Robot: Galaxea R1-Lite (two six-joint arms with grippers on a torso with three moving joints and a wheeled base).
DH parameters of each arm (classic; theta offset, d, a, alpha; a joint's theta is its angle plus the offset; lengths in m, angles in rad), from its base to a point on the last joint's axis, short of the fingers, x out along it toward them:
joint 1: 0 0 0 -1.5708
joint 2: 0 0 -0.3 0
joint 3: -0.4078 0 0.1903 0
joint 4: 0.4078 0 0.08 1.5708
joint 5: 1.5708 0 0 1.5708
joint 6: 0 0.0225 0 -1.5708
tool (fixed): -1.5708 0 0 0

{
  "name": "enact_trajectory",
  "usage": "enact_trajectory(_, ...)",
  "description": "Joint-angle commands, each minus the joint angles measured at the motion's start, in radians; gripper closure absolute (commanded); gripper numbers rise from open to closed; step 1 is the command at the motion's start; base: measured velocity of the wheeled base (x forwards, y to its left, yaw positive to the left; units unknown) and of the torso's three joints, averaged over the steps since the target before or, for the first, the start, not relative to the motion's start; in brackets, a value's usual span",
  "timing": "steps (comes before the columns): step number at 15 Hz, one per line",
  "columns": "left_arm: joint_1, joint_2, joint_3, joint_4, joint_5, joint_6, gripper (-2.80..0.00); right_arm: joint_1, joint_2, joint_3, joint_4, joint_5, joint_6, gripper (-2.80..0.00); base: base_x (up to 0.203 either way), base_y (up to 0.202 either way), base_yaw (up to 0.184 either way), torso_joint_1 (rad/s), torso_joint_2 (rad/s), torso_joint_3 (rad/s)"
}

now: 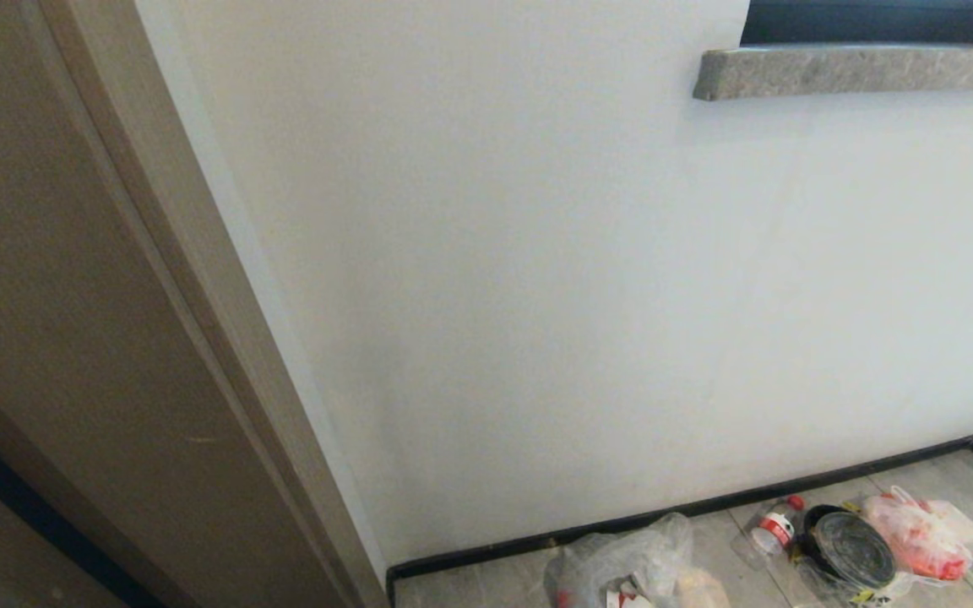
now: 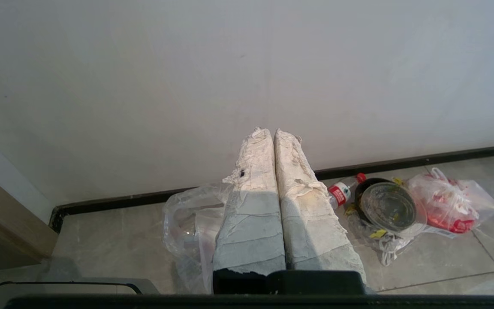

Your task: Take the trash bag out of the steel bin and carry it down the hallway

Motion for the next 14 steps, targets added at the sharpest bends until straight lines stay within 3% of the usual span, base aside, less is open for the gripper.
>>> enact_trajectory(1, 0.0, 0.0, 0.002, 0.0, 0.001, 0.0, 0.0, 0.0, 0.001, 0.0, 0.001, 0.0, 0.0, 0.0, 0.0, 0.0, 0.0, 0.0, 0.0, 0.0)
enact_trajectory(14, 0.0, 0.0, 0.002, 0.0, 0.001, 0.0, 0.0, 0.0, 0.002, 0.0, 0.001, 0.0, 0.0, 0.0, 0.0, 0.0, 0.0, 0.0, 0.0, 0.0)
